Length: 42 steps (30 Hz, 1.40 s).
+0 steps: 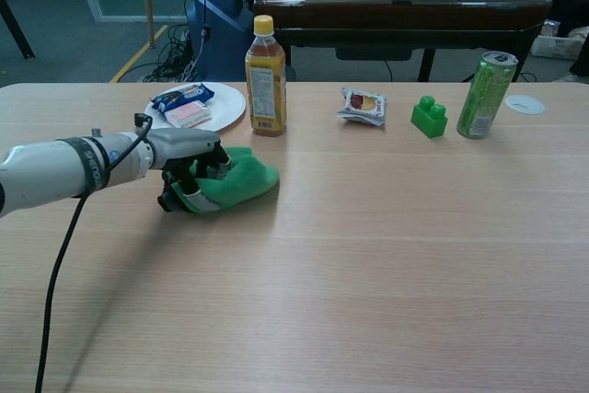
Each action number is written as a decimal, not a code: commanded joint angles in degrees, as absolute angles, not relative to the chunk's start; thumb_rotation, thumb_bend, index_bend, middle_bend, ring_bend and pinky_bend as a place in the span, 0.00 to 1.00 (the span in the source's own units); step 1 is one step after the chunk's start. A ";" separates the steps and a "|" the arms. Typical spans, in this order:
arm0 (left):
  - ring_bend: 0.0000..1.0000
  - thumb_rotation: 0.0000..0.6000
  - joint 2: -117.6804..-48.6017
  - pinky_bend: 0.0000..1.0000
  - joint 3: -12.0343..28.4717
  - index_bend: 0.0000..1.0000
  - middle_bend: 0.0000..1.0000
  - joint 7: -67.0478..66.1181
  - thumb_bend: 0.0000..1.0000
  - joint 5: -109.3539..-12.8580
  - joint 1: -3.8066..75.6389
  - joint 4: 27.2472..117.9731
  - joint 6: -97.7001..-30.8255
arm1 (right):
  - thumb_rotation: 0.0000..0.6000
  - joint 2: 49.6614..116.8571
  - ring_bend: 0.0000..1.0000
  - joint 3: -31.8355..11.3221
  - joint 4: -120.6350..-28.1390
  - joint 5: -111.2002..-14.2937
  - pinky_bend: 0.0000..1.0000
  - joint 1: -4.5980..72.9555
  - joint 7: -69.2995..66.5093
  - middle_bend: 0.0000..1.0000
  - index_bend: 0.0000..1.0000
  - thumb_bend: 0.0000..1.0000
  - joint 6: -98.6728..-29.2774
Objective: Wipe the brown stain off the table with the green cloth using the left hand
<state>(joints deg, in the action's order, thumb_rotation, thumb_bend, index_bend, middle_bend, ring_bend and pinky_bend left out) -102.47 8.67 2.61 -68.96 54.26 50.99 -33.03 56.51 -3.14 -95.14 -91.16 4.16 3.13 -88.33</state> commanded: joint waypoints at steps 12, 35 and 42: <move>0.53 1.00 -93.03 0.65 4.00 0.53 0.55 4.25 0.22 -74.74 53.59 70.15 -29.74 | 1.00 56.63 0.10 -3.10 -95.66 -91.51 0.03 4.33 3.70 0.22 0.21 0.22 -88.13; 0.54 1.00 -69.35 0.65 0.48 0.56 0.59 0.12 0.22 -72.12 45.86 92.12 -39.75 | 1.00 57.23 0.10 -3.28 -95.41 -92.67 0.03 5.46 3.18 0.22 0.21 0.22 -87.40; 0.54 1.00 -65.24 0.65 -0.69 0.56 0.59 -0.37 0.22 -73.73 43.79 96.93 -41.88 | 1.00 57.35 0.10 -3.31 -95.76 -93.12 0.03 6.00 3.53 0.22 0.21 0.22 -86.99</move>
